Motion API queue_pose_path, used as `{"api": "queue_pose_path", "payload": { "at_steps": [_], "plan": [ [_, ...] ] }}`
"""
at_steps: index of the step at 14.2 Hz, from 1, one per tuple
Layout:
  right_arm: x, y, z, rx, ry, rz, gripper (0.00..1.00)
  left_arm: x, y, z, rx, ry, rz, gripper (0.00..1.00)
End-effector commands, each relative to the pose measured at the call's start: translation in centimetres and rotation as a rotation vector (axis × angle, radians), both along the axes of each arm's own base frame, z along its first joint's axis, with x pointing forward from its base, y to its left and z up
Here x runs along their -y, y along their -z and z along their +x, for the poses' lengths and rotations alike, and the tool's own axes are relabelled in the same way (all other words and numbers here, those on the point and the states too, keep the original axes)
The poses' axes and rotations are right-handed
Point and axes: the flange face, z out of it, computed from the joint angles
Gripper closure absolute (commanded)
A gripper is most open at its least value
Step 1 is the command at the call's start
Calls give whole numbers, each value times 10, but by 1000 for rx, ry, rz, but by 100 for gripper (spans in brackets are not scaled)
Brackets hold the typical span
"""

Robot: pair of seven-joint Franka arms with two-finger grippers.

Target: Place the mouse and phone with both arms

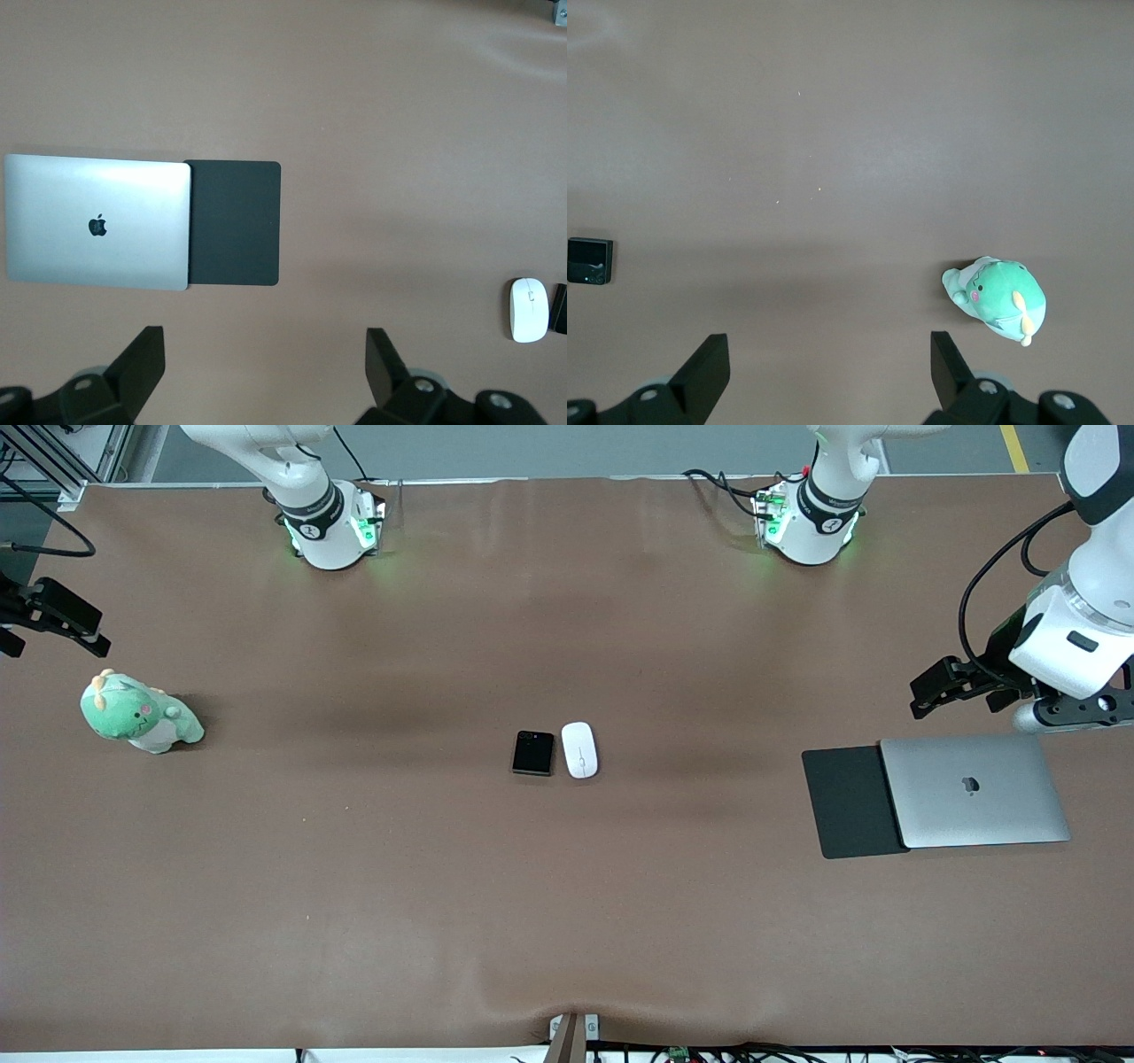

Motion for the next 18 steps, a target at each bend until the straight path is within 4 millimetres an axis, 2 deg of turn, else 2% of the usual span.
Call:
{"api": "queue_pose_path", "payload": {
  "at_steps": [1, 3, 6, 8, 10, 12, 15, 18],
  "plan": [
    [-1, -14, -6, 15, 110, -26, 0, 1, -4, 3, 17, 20, 9, 0],
    [9, -13, -7, 8, 109, -51, 0, 3, -4, 3, 15, 24, 10, 0],
    [14, -14, -7, 9, 103, -41, 0, 3, -3, 3, 14, 25, 9, 0],
    [2, -20, -8, 20, 93, -39, 0, 3, -1, 3, 11, 25, 9, 0],
    [7, -17, -5, 15, 103, -35, 0, 5, 6, 7, 6, 22, 6, 0],
    [3, -18, -4, 20, 98, -9, 0, 7, 12, 12, 7, 13, 2, 0],
    [7, -7, 6, 17, 105, -7, 0, 29, 23, 14, 8, 17, -7, 0],
    [6, -4, 5, 4, 94, -5, 0, 74, 51, 21, 2, -19, -14, 0]
  ]
}}
